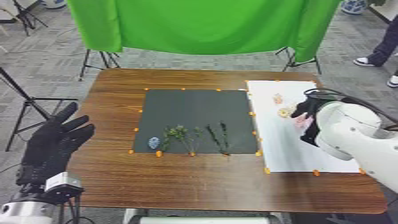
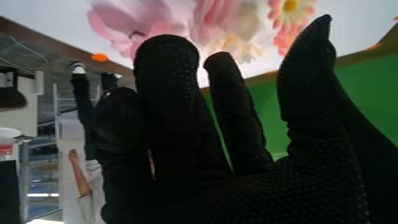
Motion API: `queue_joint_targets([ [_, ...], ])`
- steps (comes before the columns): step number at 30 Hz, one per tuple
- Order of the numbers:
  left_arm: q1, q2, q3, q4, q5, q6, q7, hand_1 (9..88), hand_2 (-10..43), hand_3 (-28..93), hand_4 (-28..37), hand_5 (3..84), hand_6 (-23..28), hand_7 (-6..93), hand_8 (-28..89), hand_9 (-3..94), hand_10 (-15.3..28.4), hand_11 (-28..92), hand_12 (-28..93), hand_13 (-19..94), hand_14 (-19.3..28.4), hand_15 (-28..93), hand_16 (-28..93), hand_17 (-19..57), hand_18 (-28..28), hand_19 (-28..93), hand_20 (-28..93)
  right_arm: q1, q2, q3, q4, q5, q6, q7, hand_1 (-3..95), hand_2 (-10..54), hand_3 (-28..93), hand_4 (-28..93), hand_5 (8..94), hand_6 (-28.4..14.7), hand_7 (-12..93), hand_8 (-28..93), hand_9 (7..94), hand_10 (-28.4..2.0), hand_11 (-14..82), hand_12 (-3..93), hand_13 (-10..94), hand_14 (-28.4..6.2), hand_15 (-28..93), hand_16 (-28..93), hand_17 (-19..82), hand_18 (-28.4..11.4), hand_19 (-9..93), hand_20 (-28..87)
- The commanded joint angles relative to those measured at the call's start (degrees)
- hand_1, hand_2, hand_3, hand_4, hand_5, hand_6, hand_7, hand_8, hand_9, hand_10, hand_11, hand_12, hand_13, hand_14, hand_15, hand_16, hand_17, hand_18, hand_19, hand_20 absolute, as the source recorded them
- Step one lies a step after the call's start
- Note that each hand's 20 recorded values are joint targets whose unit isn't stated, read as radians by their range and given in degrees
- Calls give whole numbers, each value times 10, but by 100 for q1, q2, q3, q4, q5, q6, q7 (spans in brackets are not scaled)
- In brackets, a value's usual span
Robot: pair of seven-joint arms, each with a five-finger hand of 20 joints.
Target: Arrange flowers
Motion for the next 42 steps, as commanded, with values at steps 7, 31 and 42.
queue_joint_targets([
  [7,8,-107,-11,23,38,-11,-84,302,63,636,-193,365,96,84,-69,331,205,271,119,219,280,570,-118,-64,284,557,1,-102,-182,-18,266,314,-178,217,319,15,782,-219,532,-41,146,-98,606,-207,132,142,734,-99,709,114,496,-183,932,311],
  [31,111,-267,-199,-17,102,-45,-216,302,64,635,-192,368,98,84,-68,330,203,273,118,218,279,571,-119,-65,284,556,2,247,-93,-1111,44,-780,705,142,650,-95,711,-282,786,-19,244,70,906,-83,73,306,891,-4,602,158,589,-124,932,295],
  [42,846,-386,-671,-167,-34,100,13,302,65,634,-191,368,98,84,-69,330,204,271,118,218,280,571,-119,-65,284,557,2,701,-398,-824,-654,-1136,723,-388,639,-95,740,-283,812,-21,235,69,924,-83,71,315,913,2,595,175,608,-127,932,317],
])
